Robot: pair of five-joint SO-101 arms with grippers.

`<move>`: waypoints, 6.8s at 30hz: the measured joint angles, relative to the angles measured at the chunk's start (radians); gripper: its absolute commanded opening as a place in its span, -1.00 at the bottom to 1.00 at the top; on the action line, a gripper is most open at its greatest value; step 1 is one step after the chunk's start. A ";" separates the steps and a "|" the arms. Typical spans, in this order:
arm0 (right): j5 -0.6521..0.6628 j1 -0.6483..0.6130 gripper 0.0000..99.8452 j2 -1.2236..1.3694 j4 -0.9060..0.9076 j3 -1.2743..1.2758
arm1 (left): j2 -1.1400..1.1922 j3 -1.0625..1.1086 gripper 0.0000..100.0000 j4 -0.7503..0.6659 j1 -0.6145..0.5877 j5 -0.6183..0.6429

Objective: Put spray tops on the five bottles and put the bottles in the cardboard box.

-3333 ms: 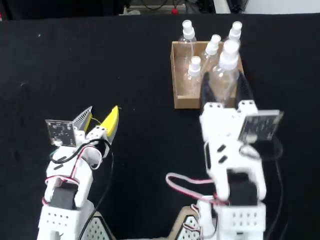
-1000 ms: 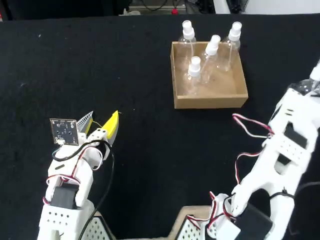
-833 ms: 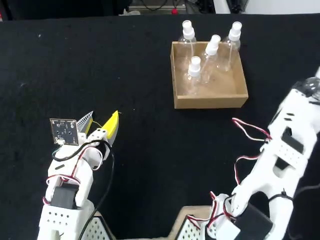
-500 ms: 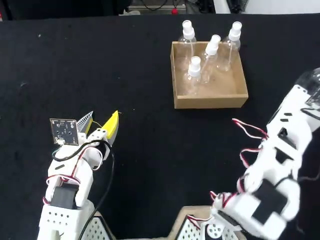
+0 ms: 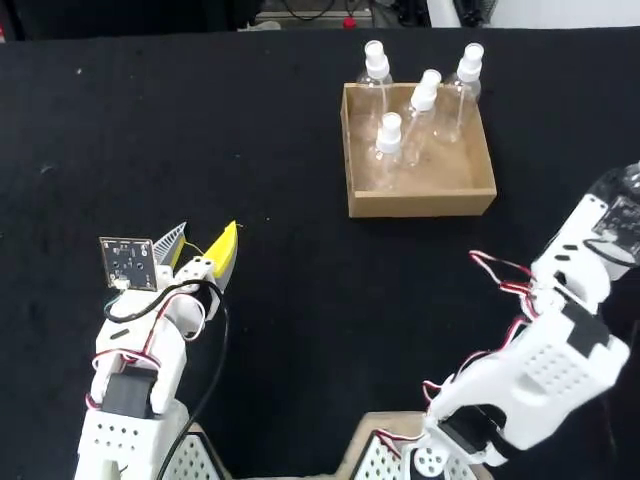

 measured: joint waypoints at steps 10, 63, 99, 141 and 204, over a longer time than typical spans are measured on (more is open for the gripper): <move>0.000 0.000 -0.87 0.112 -0.091 0.000 | 0.000 0.000 -0.52 0.034 0.000 0.000; -0.002 0.000 -0.31 0.140 -0.338 0.233 | 0.000 0.000 -0.52 0.034 0.000 0.000; 0.003 -0.043 -0.31 -0.071 -0.097 0.261 | 0.000 0.000 -0.52 0.034 0.000 0.000; 0.069 0.012 -0.31 -0.941 0.953 0.422 | 0.000 0.000 -0.52 0.034 0.000 -0.002; 0.031 0.012 -0.31 -0.327 0.155 0.331 | 0.000 0.000 -0.52 0.034 0.000 -0.002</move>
